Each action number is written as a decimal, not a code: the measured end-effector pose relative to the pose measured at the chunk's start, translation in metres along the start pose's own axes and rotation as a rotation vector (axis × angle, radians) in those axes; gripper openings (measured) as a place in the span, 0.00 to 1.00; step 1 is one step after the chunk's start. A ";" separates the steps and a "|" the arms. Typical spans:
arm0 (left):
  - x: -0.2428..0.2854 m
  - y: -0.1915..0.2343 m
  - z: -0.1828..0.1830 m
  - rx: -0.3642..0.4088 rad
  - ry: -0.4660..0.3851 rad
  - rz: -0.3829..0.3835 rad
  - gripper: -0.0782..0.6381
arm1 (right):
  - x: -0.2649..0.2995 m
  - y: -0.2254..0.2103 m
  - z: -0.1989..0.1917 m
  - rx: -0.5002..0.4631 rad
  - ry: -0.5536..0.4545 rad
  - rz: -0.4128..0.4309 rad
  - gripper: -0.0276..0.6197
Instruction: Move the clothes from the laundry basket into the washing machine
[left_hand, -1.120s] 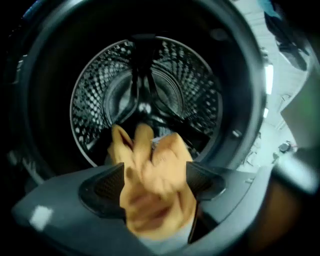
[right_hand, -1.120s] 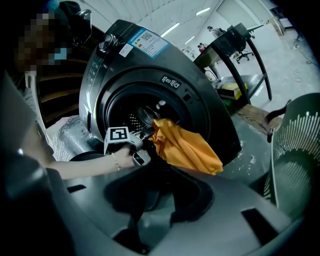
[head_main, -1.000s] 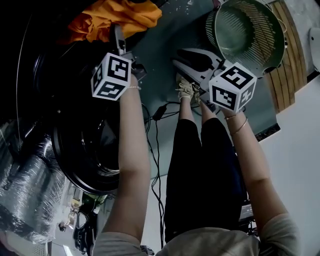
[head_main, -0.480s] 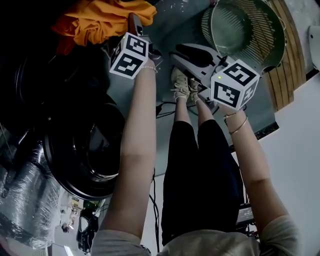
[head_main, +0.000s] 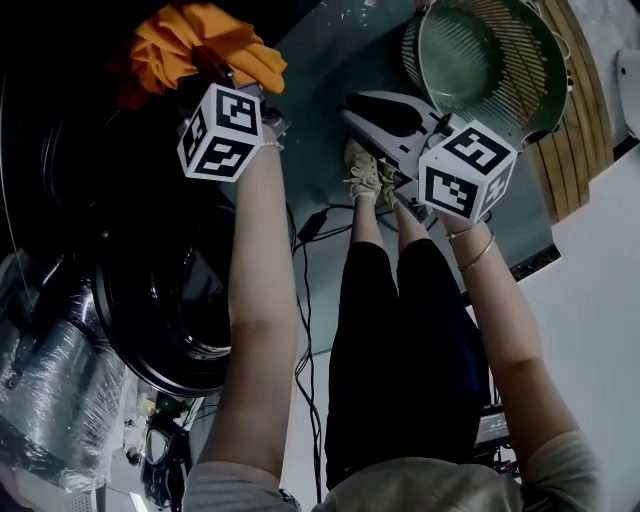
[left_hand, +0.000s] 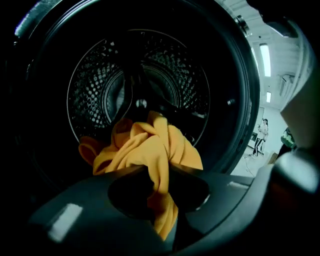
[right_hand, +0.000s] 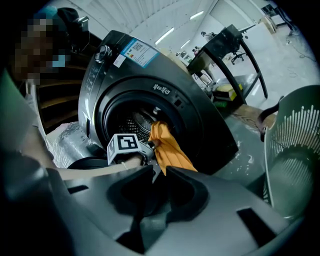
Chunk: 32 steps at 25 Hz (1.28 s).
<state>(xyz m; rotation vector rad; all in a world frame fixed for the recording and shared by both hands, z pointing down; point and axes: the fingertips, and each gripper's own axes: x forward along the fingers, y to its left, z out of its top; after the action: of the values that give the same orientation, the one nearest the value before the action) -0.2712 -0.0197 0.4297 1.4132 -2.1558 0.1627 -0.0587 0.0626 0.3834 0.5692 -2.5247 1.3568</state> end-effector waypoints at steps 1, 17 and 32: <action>0.002 0.003 0.014 0.008 -0.029 0.002 0.22 | 0.000 0.003 0.002 -0.002 -0.002 0.003 0.18; 0.045 0.016 0.055 -0.006 -0.066 -0.050 0.49 | 0.013 0.017 -0.002 0.006 -0.004 0.032 0.18; 0.017 0.029 -0.069 0.101 0.250 -0.036 0.52 | 0.009 -0.002 -0.015 0.035 0.003 -0.016 0.18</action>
<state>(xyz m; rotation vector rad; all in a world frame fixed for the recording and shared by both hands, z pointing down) -0.2761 0.0058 0.5021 1.4047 -1.9395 0.4176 -0.0662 0.0721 0.3965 0.5930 -2.4933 1.3975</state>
